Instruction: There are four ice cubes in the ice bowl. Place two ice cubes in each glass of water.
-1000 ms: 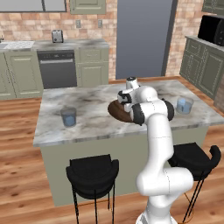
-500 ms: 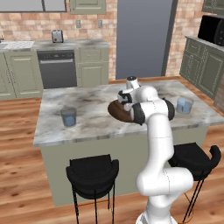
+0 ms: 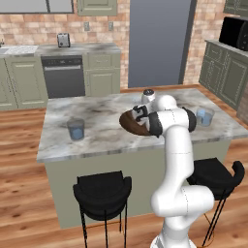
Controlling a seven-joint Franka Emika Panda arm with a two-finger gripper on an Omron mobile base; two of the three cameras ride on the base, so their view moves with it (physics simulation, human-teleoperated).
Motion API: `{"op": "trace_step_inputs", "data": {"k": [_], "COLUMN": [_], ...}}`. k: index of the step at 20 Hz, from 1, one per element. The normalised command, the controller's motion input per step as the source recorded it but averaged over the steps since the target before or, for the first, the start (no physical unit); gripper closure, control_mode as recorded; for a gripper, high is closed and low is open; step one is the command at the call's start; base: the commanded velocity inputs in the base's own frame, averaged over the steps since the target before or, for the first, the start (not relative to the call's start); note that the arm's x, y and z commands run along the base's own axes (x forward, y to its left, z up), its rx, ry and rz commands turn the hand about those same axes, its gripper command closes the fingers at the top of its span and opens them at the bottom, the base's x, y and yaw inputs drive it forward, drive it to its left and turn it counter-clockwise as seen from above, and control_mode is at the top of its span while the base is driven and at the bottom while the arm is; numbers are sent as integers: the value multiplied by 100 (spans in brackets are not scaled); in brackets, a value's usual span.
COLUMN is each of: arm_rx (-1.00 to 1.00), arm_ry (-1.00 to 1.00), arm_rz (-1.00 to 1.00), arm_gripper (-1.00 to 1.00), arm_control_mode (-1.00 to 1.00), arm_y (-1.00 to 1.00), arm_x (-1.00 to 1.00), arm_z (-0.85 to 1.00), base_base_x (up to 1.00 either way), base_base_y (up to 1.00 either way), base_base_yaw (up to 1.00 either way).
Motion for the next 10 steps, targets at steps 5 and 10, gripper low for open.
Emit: {"op": "trace_step_inputs", "data": {"k": [5, 10], "arm_rx": [7, 1], "arm_ry": [8, 2], "arm_rz": [0, 0], "arm_gripper": [-100, -100], "arm_control_mode": [-100, -100], "arm_y": [0, 0], "arm_x": [0, 3], "arm_z": [0, -10], "base_base_x": [0, 0], "base_base_y": [0, 0], "base_base_yaw": [0, 0]}}
